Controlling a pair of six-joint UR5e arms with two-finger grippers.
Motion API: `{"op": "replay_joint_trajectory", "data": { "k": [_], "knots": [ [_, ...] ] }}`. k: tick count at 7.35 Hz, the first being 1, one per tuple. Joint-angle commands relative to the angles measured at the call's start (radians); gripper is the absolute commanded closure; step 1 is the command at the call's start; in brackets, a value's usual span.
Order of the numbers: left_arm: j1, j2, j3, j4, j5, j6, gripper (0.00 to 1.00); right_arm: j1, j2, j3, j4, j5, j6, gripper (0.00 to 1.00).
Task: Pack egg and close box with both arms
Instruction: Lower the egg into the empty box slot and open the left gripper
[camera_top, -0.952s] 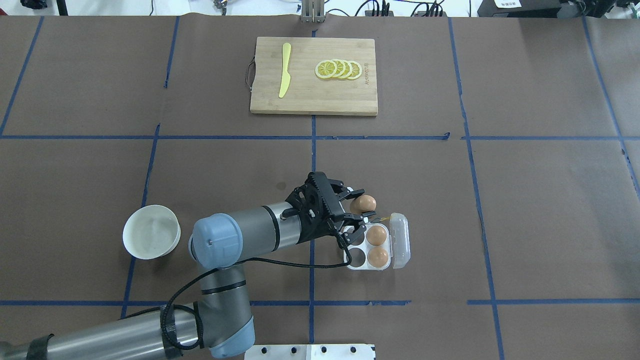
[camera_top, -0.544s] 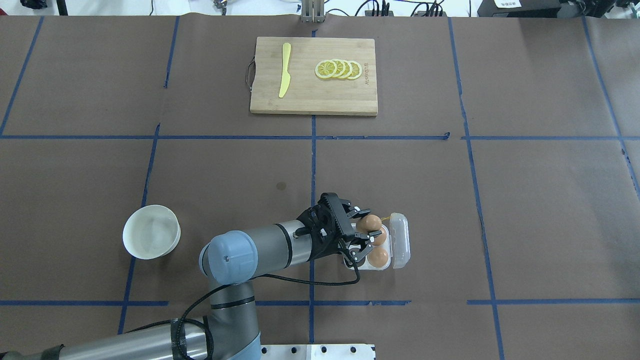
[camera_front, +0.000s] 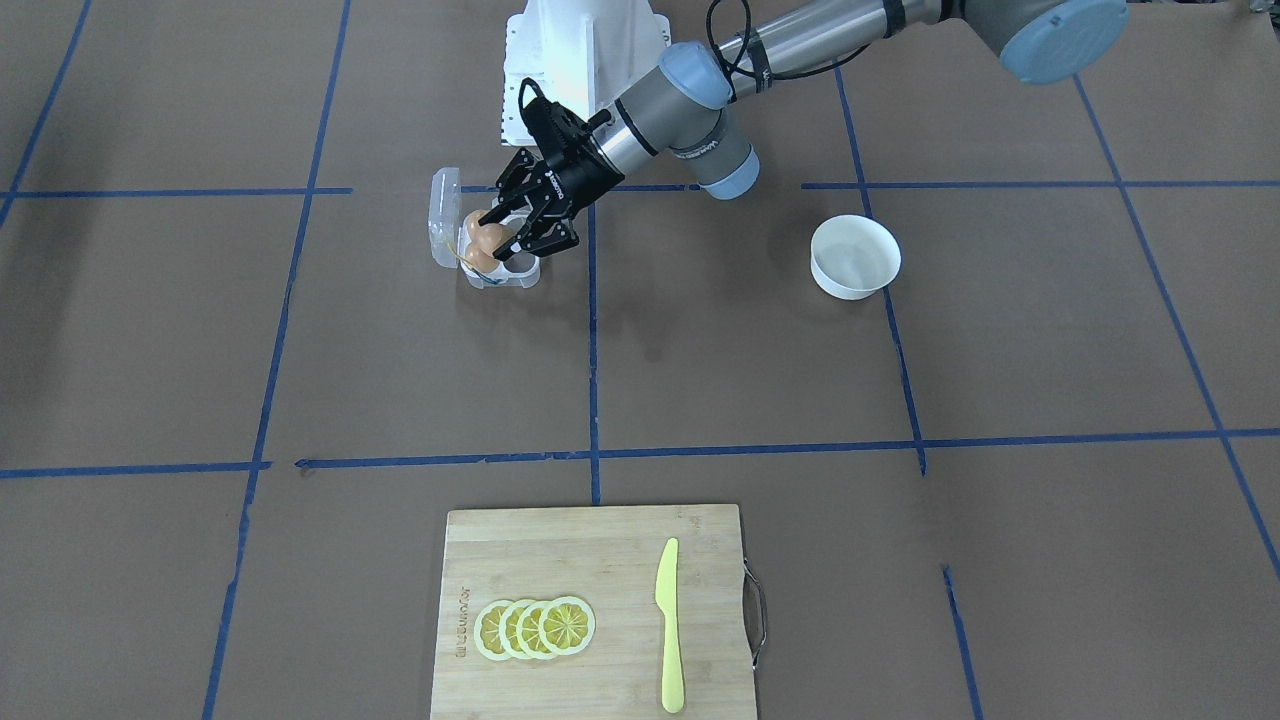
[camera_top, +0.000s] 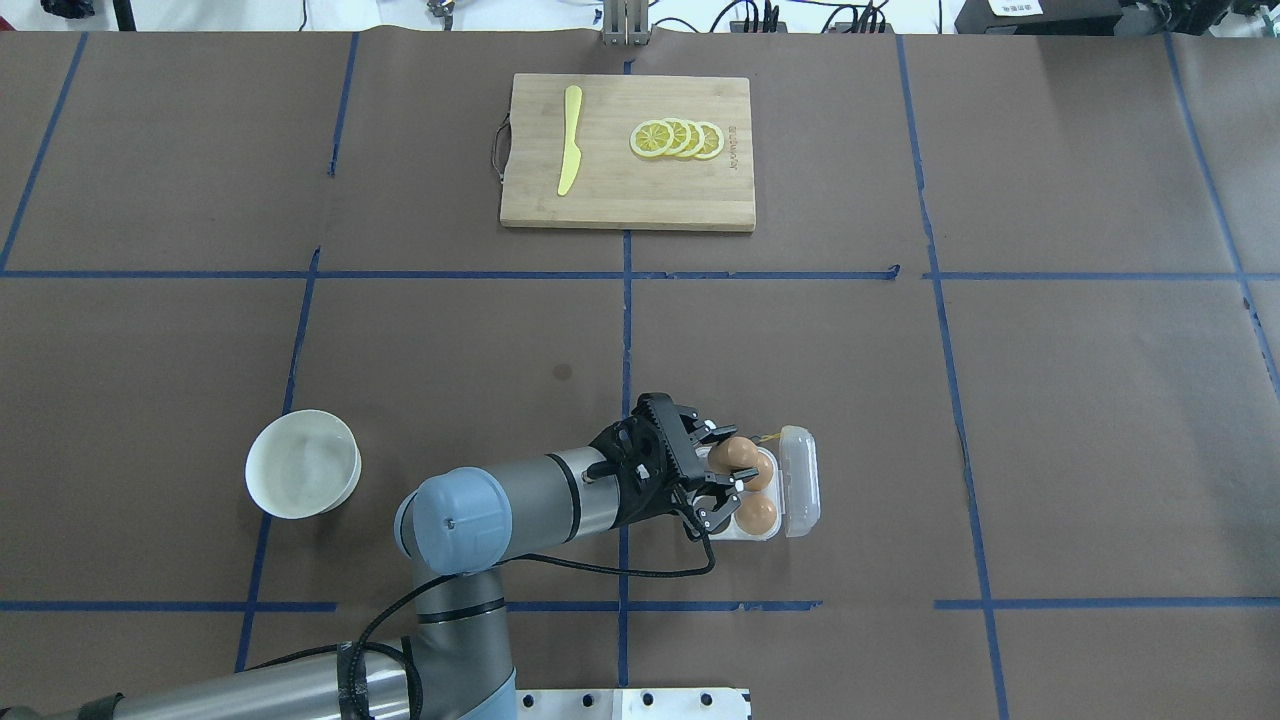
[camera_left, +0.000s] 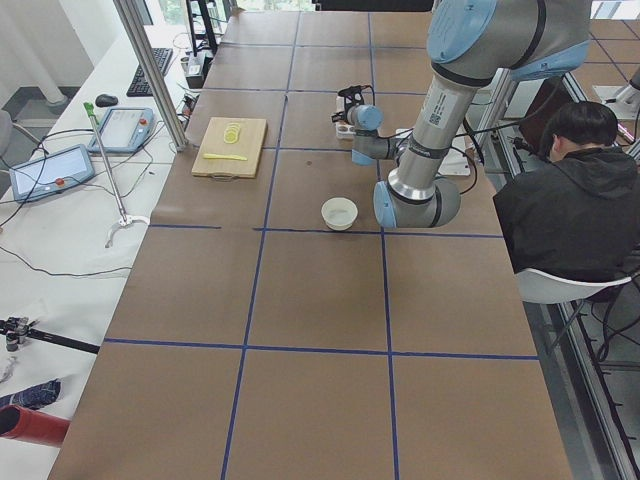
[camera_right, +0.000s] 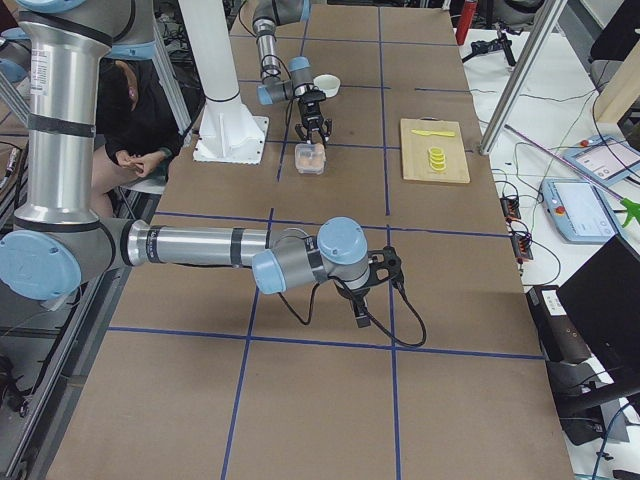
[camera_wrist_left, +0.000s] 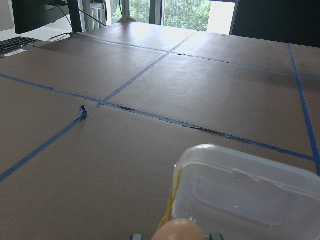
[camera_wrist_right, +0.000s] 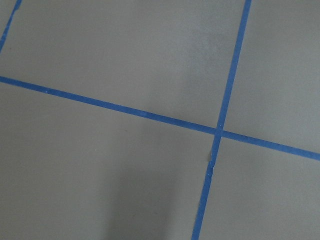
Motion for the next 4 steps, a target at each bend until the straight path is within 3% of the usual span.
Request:
{"op": "replay_joint_trajectory", "data": {
  "k": [1,2,4],
  "knots": [
    [-0.001,0.005,-0.01,-0.002,0.0,-0.002,0.48,0.0,0.0,0.001,0.0,0.0,0.001,0.0],
    [0.001,0.016,-0.013,-0.002,-0.002,-0.002,0.41,0.0,0.001,0.001,0.0,0.0,0.001,0.0],
    [0.002,0.019,-0.013,-0.002,-0.002,-0.002,0.38,0.0,0.001,0.001,0.0,0.0,0.001,0.0]
  ]
}}
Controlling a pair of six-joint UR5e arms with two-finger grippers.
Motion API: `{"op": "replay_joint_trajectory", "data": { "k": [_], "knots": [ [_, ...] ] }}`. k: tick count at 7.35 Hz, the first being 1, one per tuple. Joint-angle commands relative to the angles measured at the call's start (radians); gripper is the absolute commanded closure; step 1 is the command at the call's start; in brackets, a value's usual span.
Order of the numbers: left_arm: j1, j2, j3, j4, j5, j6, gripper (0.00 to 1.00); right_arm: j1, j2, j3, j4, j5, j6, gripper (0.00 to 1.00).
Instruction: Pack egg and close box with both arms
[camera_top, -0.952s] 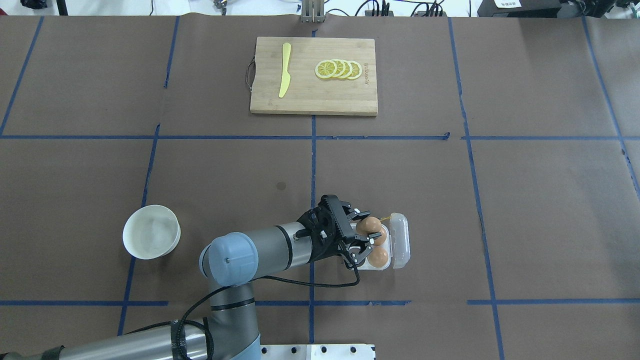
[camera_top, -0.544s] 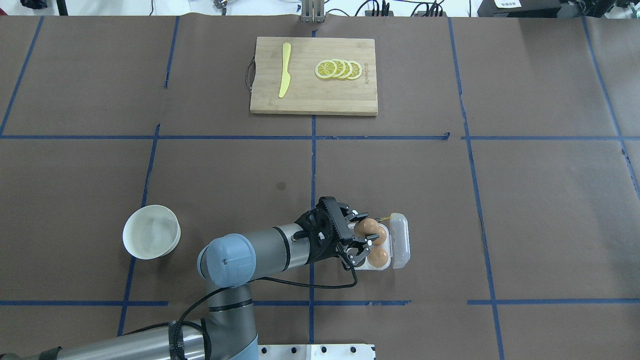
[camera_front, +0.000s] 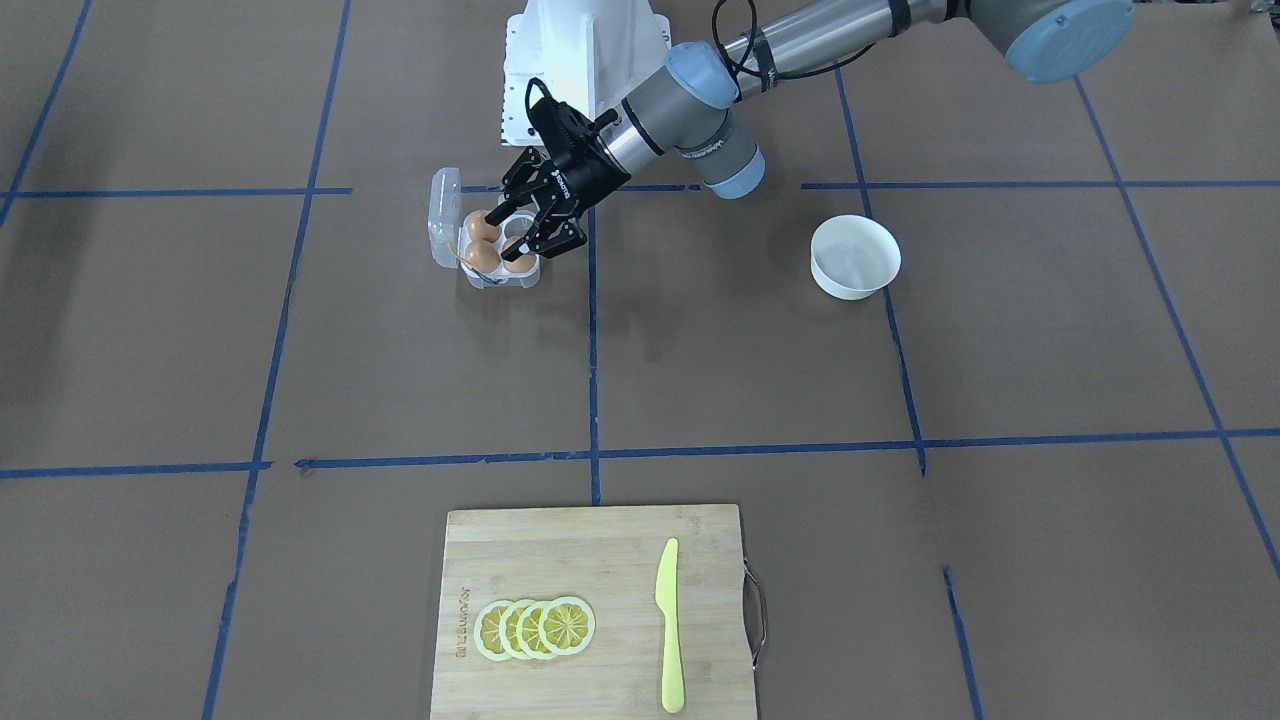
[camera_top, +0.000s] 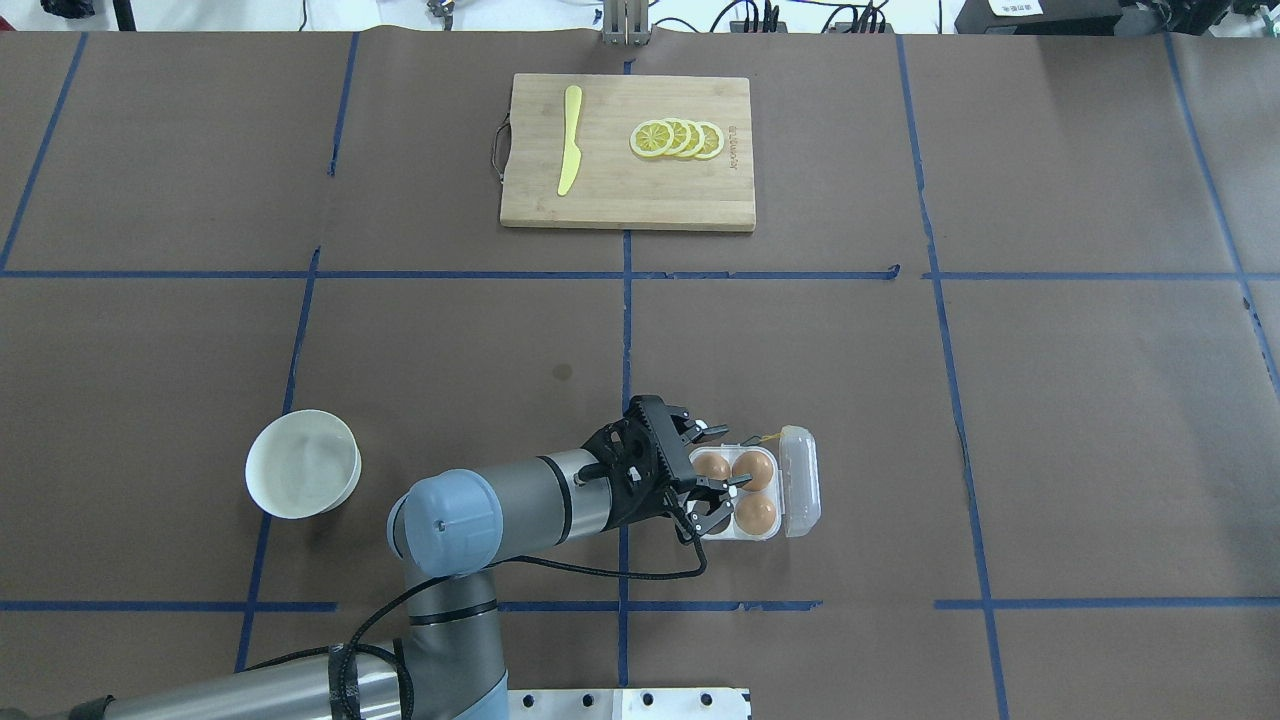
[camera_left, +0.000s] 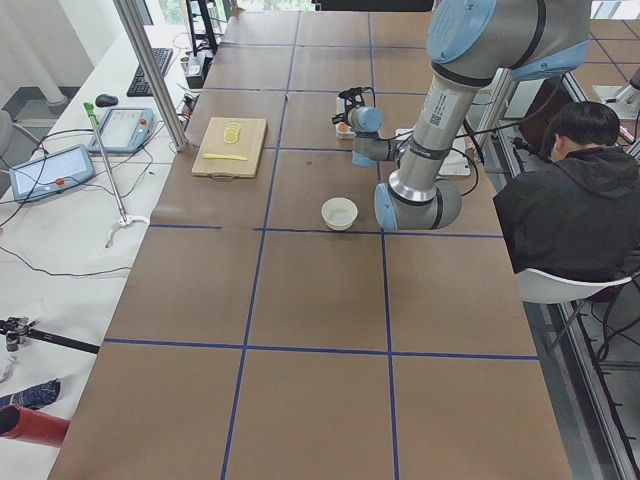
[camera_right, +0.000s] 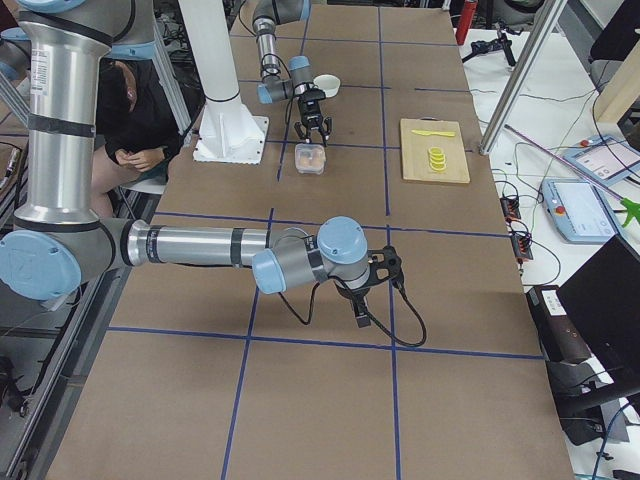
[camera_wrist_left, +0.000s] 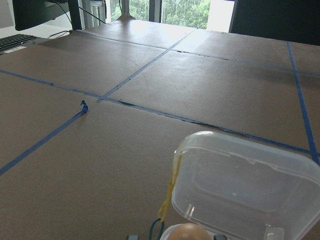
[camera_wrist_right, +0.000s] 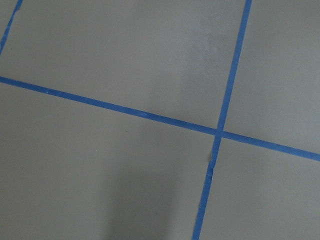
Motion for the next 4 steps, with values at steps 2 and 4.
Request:
{"op": "replay_joint_trajectory", "data": {
  "k": [2,4],
  "knots": [
    [0.002,0.002,-0.016,0.0,-0.002,0.0,0.37,0.0,-0.001,0.0,0.0,0.0,0.0,0.0],
    [-0.023,0.002,-0.062,0.008,-0.005,-0.015,0.35,0.0,0.001,-0.001,0.0,0.0,0.0,0.0]
  ]
}}
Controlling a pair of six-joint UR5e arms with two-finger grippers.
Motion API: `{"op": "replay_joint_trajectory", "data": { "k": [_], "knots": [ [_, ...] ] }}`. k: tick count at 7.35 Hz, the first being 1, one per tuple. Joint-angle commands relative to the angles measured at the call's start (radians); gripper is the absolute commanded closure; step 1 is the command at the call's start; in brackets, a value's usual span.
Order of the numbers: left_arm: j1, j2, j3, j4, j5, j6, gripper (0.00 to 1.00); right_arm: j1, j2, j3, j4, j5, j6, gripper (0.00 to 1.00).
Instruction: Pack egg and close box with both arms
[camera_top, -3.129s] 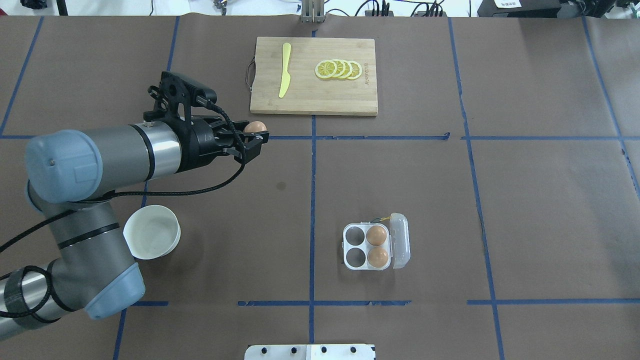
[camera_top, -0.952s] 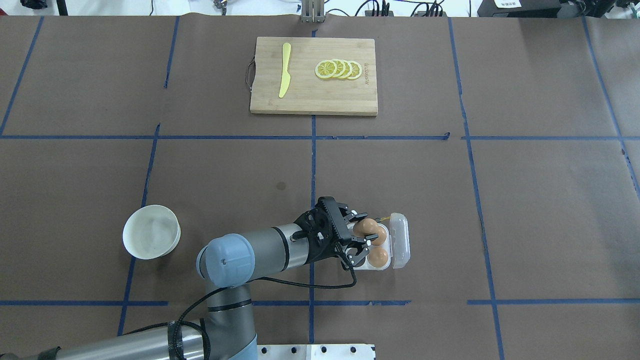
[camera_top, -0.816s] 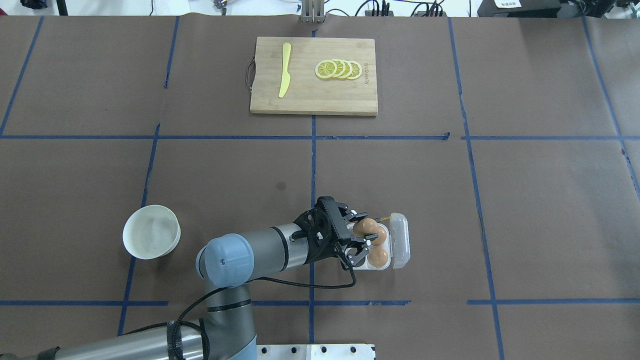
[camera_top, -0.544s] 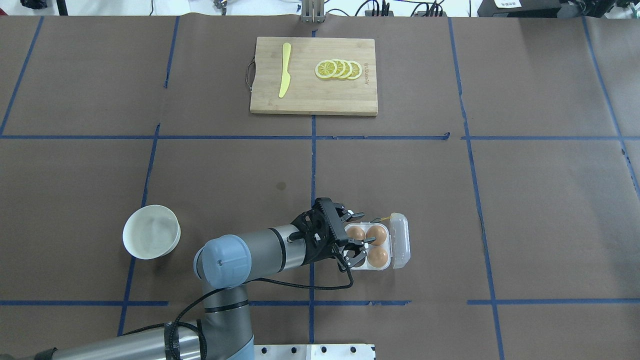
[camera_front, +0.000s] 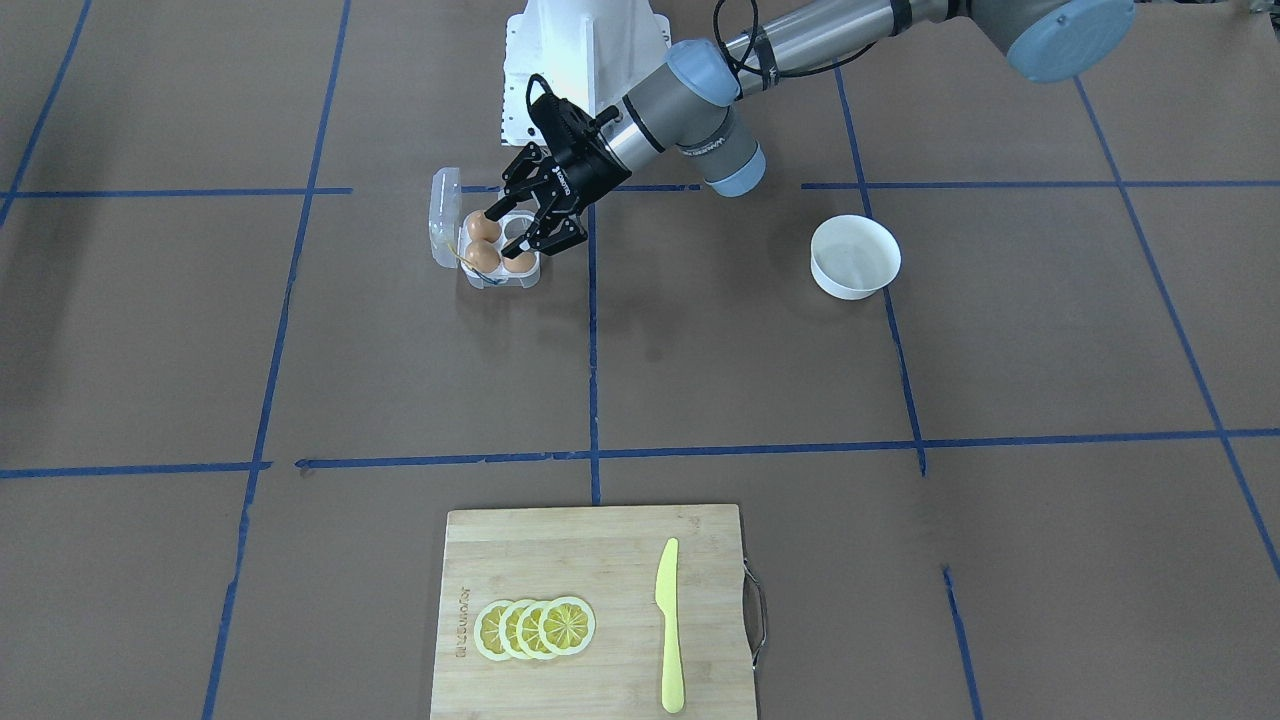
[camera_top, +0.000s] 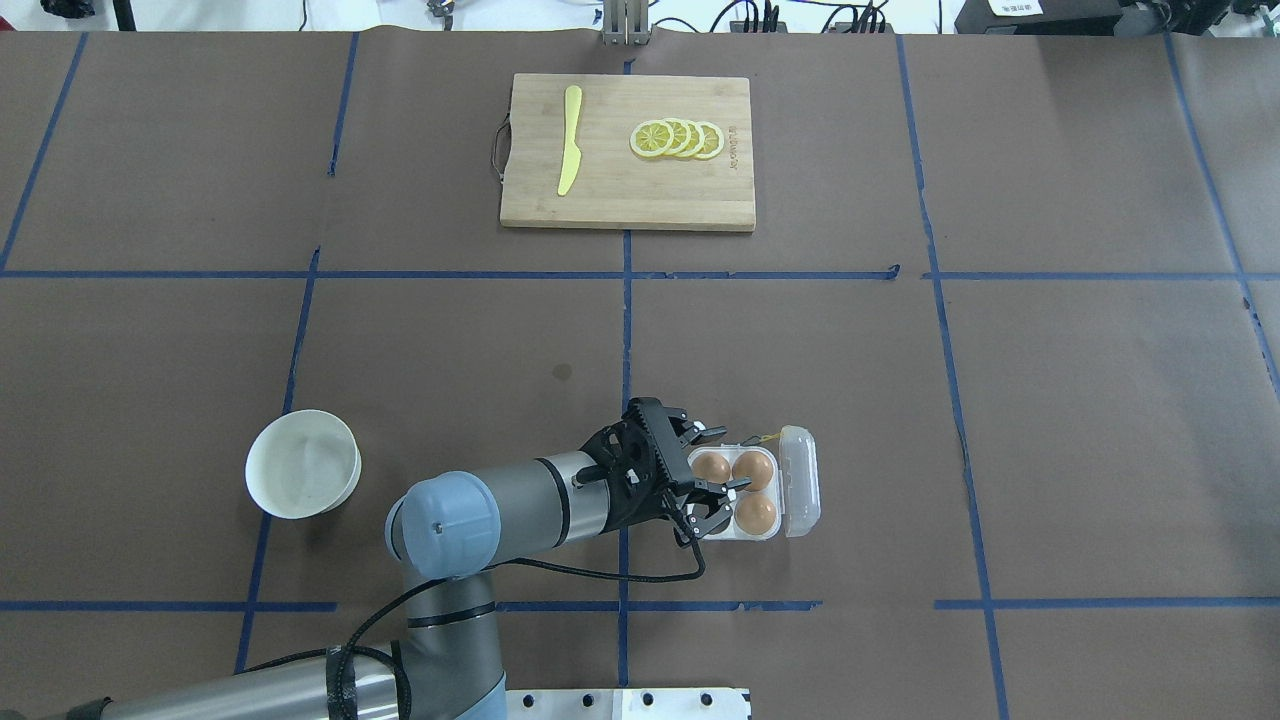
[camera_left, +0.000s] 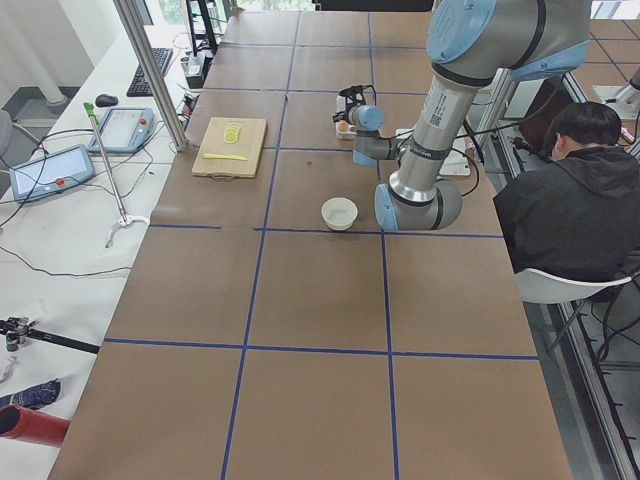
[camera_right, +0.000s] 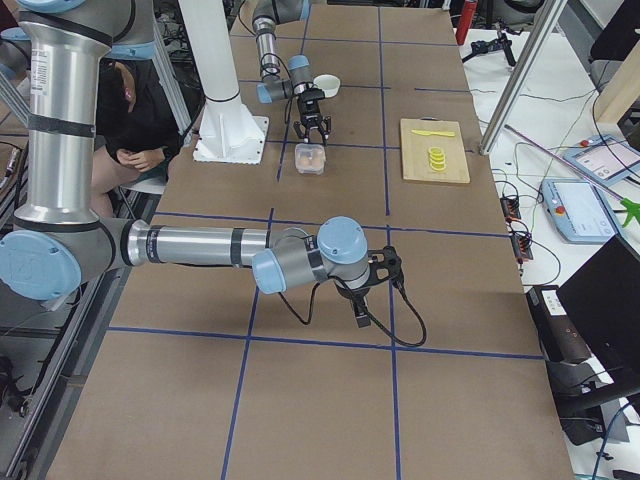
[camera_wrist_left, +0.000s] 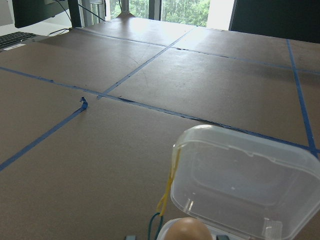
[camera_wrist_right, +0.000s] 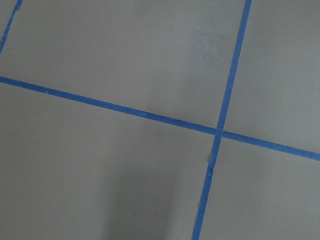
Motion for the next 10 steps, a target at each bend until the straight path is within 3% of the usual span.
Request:
{"op": "replay_joint_trajectory", "data": {
  "k": [1,2,4,6,7,8,9,10],
  "knots": [
    [-0.042,0.002,-0.053,0.015,-0.009,-0.012,0.34,0.0,0.0,-0.001,0.0,0.0,0.0,0.0],
    [-0.062,0.015,-0.08,0.08,-0.025,-0.013,0.34,0.0,0.0,-0.001,0.0,0.0,0.0,0.0],
    [-0.159,0.06,-0.25,0.38,-0.104,-0.054,0.35,0.0,-0.002,-0.001,0.0,0.0,0.0,0.0],
    [-0.323,0.074,-0.317,0.674,-0.288,-0.125,0.4,0.0,-0.005,-0.001,0.0,0.0,0.0,0.0],
    [-0.413,0.14,-0.4,0.849,-0.366,-0.114,0.44,0.0,-0.005,-0.001,0.0,0.0,-0.002,0.0],
    [-0.51,0.186,-0.479,0.972,-0.397,-0.111,0.36,0.0,-0.005,0.001,0.0,0.0,-0.002,0.0],
    [-0.594,0.25,-0.54,1.04,-0.399,-0.111,0.0,0.0,-0.006,-0.001,0.0,0.0,-0.002,0.0],
    [-0.66,0.319,-0.557,1.058,-0.457,-0.11,0.0,0.0,-0.006,0.001,0.0,0.0,0.0,0.0]
  ]
}}
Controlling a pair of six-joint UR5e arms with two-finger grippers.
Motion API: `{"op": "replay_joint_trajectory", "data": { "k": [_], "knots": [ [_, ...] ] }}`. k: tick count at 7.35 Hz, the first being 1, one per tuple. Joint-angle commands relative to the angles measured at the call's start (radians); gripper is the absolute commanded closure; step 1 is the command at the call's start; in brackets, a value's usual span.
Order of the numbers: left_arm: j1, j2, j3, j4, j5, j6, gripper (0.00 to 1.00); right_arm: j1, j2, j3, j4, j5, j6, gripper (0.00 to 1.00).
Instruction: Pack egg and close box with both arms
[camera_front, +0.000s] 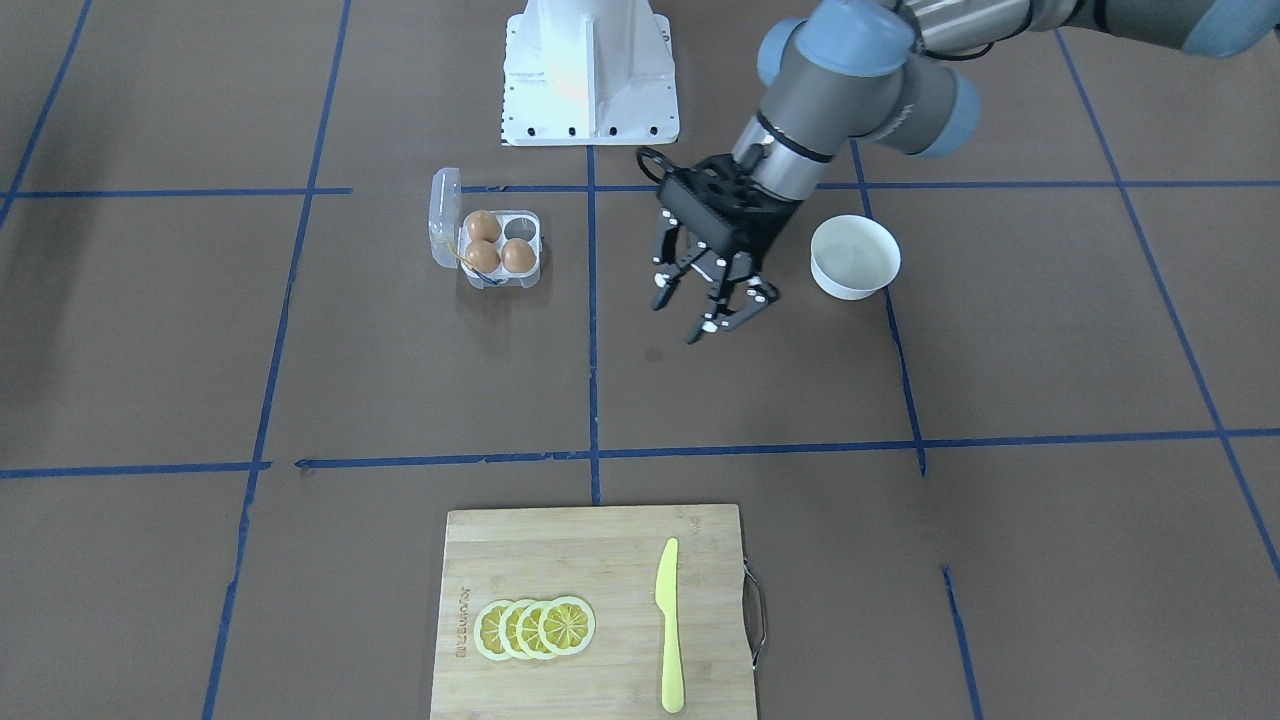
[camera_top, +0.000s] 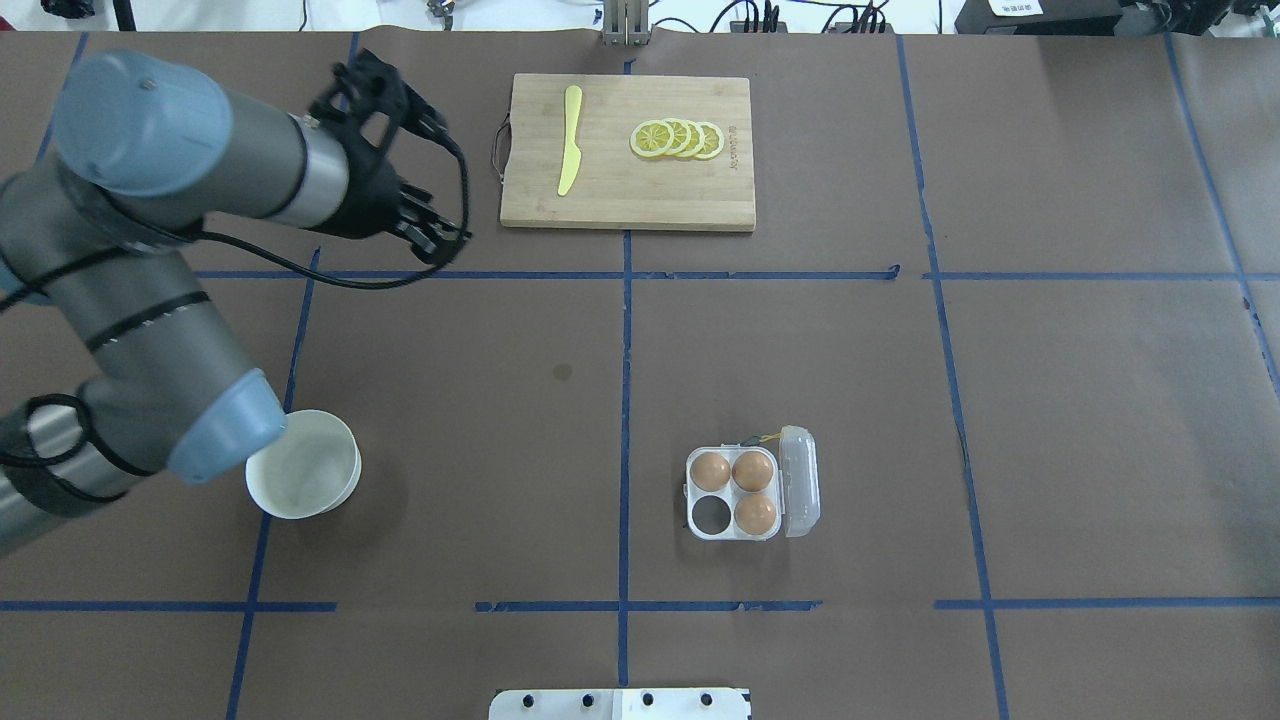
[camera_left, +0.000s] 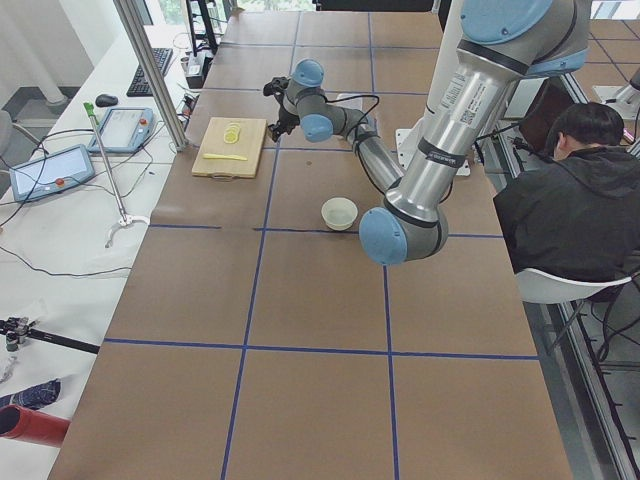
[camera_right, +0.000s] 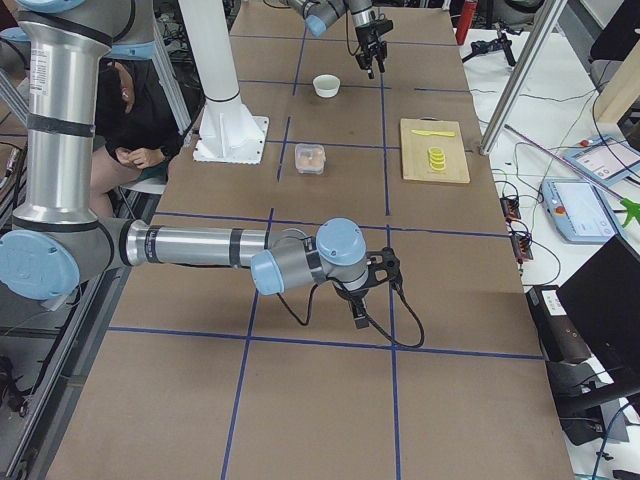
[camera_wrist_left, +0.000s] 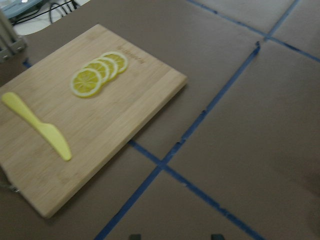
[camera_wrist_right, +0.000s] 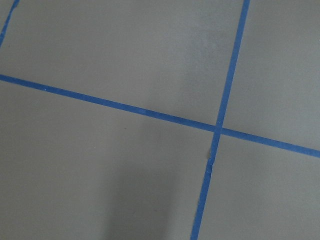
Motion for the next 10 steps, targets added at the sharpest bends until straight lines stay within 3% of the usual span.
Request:
{"op": "replay_joint_trajectory", "data": {
  "k": [1,2,4,6,8,9,10],
  "knots": [
    [-0.158,0.166,-0.045,0.07,-0.148,0.008,0.0,0.0,-0.001,0.001,0.0,0.0,0.001,0.0],
    [-0.227,0.27,-0.042,0.07,-0.198,0.006,0.0,0.0,-0.001,0.002,0.0,0.0,0.001,0.0],
    [-0.391,0.391,0.0,0.067,-0.209,0.061,0.0,0.002,-0.002,0.002,0.0,0.0,0.001,0.0],
    [-0.589,0.42,0.138,0.166,-0.218,0.448,0.0,0.0,-0.002,0.01,0.0,0.002,0.004,0.0],
    [-0.7,0.489,0.217,0.203,-0.313,0.55,0.0,0.0,-0.001,0.015,0.002,0.008,0.004,0.0],
    [-0.734,0.518,0.208,0.253,-0.325,0.552,0.0,0.0,0.001,0.018,0.0,0.012,0.004,0.0],
    [-0.801,0.511,0.171,0.392,-0.33,0.558,0.0,-0.002,0.004,0.019,-0.002,0.018,0.003,0.0]
  ]
}}
